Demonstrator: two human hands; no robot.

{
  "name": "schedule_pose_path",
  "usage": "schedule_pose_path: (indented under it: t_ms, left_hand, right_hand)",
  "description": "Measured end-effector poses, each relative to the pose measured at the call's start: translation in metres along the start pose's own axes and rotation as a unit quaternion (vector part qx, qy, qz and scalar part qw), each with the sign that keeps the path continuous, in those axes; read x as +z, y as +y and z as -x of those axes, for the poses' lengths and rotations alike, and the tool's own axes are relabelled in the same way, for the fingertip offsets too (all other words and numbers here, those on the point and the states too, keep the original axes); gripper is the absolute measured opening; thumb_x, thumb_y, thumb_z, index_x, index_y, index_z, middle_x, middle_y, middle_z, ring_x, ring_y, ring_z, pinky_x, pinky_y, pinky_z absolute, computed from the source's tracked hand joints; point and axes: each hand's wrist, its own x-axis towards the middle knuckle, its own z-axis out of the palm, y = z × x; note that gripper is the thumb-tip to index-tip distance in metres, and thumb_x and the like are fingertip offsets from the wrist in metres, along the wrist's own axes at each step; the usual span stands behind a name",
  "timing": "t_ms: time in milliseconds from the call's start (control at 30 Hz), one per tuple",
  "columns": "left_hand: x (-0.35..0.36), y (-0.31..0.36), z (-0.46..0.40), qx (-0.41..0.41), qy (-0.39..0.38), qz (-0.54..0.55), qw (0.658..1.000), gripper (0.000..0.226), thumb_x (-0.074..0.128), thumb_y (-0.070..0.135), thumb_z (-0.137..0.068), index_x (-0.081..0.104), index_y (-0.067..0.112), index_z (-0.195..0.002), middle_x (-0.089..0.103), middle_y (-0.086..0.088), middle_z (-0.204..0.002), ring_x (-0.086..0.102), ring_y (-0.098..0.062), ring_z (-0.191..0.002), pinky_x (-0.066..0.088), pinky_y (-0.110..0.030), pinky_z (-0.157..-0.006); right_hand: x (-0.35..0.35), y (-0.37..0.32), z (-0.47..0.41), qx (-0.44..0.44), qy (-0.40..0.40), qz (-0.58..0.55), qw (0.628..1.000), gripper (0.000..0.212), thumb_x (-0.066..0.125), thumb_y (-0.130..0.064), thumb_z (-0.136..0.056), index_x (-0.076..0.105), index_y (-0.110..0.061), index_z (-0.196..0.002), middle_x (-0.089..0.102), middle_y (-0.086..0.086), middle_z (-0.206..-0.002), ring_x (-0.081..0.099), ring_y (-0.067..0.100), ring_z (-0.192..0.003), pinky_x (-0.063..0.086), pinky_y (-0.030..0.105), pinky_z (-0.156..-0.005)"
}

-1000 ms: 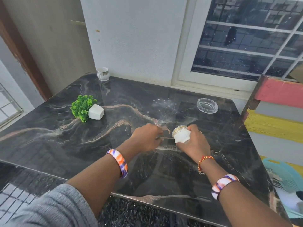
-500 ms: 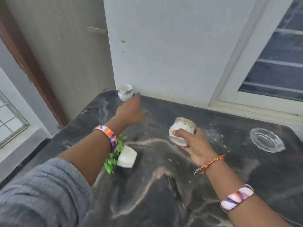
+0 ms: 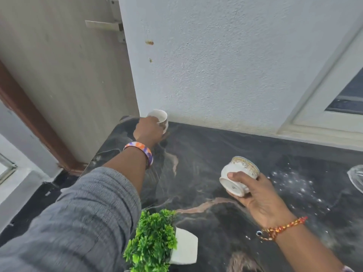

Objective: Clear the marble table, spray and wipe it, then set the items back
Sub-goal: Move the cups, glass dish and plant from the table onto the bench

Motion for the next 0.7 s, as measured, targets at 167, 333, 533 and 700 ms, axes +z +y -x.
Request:
schedule_pose_path:
  t_ms: [167,333,533,700]
  left_hand:
    - [-0.008,0.019,0.021,0.089,0.020,0.062,0.994,0.040,0.069,0.042,-0.075,0.070,0.011,-0.099,0.067,-0.012,-0.109,0.060,-0.031,-0.105,0.049,-0.036,-0.083]
    - [-0.011,0.065,0.067,0.117,-0.053,0.306,0.943,0.041,0.078,0.044,-0.065,0.050,0.018,-0.049,0.054,0.003,-0.057,0.051,-0.011,-0.061,0.037,-0.021,-0.057]
    - [-0.001,0.126,0.144,0.029,-0.283,0.498,0.819,0.015,0.064,0.032,-0.081,0.061,0.018,-0.080,0.063,-0.004,-0.082,0.062,-0.020,-0.077,0.056,-0.034,-0.074]
    - [0.029,0.162,0.231,0.015,-0.431,0.540,0.723,0.015,0.054,0.025,-0.087,0.065,0.016,-0.087,0.071,-0.002,-0.081,0.066,-0.018,-0.078,0.057,-0.033,-0.073]
  right_hand:
    - [0.000,-0.009,0.009,-0.025,0.018,-0.005,0.999,0.058,0.072,0.005,-0.066,0.047,-0.009,-0.117,0.062,0.014,-0.116,0.064,0.026,-0.096,0.053,0.041,-0.084]
    - [-0.013,-0.023,0.030,-0.033,0.022,-0.040,0.998,0.055,0.071,0.005,-0.068,0.046,-0.010,-0.115,0.060,0.013,-0.117,0.062,0.028,-0.103,0.052,0.043,-0.086]
    - [-0.064,-0.041,0.076,-0.062,0.007,-0.078,0.995,0.065,0.072,-0.001,-0.067,0.048,-0.008,-0.127,0.062,0.012,-0.118,0.063,0.027,-0.105,0.056,0.039,-0.081]
    - [-0.137,-0.047,0.121,-0.085,0.051,-0.101,0.990,0.065,0.070,-0.001,-0.069,0.045,-0.002,-0.130,0.063,0.014,-0.112,0.064,0.023,-0.092,0.056,0.040,-0.077]
